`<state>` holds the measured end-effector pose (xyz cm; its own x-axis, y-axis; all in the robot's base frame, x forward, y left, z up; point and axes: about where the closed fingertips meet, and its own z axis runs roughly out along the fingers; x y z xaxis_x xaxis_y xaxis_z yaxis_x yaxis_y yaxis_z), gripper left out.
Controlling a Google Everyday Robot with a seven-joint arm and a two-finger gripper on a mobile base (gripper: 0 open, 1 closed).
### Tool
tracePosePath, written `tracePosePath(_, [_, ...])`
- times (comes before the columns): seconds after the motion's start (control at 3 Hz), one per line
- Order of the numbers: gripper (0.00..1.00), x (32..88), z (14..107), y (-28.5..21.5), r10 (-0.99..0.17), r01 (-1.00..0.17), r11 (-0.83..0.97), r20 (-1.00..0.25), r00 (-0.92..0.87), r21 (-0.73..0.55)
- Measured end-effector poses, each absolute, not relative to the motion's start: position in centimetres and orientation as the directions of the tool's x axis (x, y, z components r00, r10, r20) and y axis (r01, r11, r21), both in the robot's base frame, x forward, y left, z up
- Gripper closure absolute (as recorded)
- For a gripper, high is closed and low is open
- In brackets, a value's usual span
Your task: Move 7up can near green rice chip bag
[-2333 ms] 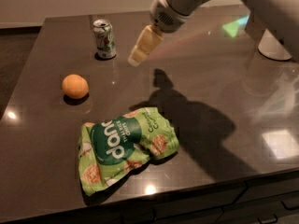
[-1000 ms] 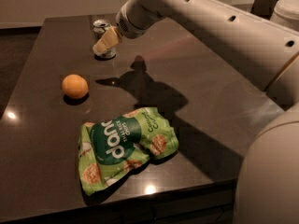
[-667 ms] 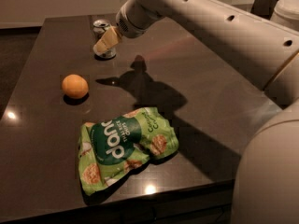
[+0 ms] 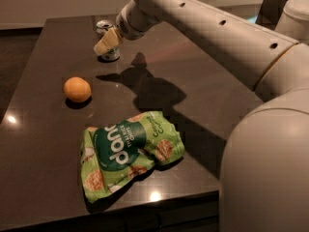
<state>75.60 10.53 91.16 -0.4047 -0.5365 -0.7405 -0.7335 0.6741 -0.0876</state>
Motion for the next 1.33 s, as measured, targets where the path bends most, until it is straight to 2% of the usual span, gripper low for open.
tracePosePath(1.0, [0.00,80.4,90.0,14.2,-0.483,-0.749,0.661,-0.790,-0.379,-0.045])
tracePosePath(1.33, [0.12,80.7,90.0,14.7,-0.487,-0.755,0.654,-0.789,-0.376,-0.044])
